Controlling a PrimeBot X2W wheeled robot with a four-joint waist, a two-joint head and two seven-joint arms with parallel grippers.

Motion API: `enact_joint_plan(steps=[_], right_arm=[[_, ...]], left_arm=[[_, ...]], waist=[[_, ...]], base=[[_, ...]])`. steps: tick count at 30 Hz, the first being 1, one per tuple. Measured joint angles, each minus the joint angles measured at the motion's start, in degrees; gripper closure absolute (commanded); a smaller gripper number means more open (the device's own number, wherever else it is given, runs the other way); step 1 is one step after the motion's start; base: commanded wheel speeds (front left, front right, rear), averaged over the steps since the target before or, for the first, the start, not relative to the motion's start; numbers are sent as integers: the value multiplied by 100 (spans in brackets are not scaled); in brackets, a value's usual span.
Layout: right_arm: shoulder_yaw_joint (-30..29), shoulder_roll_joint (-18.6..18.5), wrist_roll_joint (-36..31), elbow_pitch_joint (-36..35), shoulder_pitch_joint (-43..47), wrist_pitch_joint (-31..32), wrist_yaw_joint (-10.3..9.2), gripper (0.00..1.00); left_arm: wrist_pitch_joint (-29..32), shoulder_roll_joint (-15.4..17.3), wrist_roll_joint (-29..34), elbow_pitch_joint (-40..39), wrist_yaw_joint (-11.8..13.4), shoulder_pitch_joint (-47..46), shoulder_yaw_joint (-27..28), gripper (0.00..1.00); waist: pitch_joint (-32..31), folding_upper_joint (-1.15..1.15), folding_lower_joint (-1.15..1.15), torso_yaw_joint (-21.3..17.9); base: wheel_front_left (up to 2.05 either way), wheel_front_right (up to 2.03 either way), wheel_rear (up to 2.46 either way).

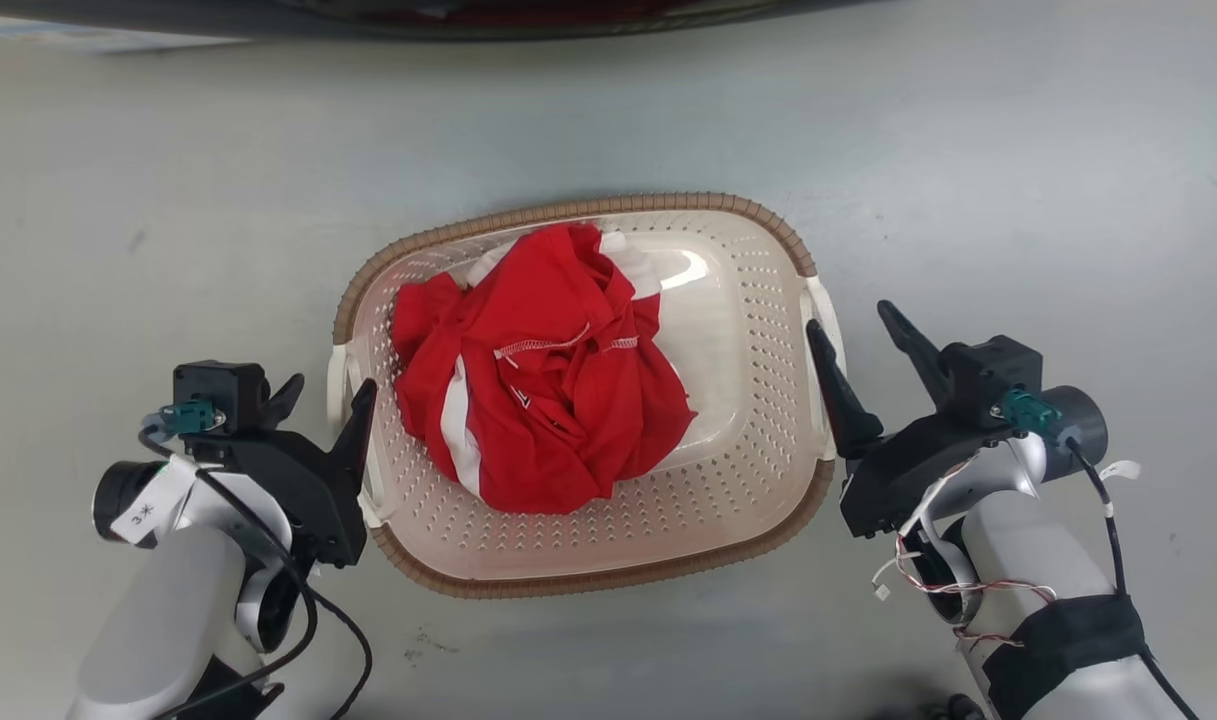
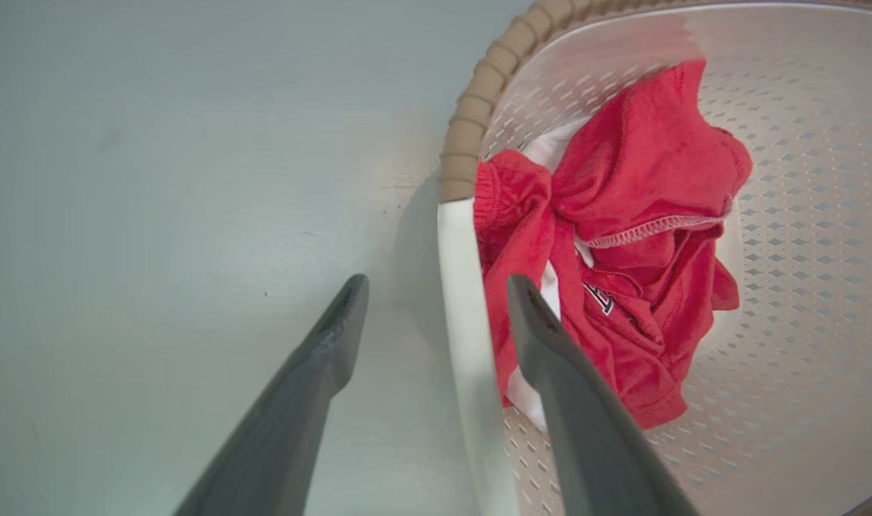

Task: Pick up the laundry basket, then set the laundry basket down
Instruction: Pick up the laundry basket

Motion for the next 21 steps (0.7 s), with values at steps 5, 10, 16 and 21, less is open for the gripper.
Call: enact_joint_plan(steps=[5,10,16,21], right_arm=[[74,15,8,300,-98,65,51,0],[118,34,67,623,-260,232,77,0],[178,59,212,933,-489,396,103,0],[248,67,269,1117,-610,494,137,100]], left_arm=[[1,-32,-34,407,-81,-193,-27,0],[5,-53,-113,727,-145,-377,-132,0],[65,-124,-138,1083,-185,-696,-189,5],[108,-188,-178,1285,-192,-866,-255,100]], waist=[[153,0,-1,30],[208,-1,-1,39],[256,-1,-1,43],[283,-1,-1,54]], base=[[0,0,0],[0,0,0],[0,0,0],[0,0,0]])
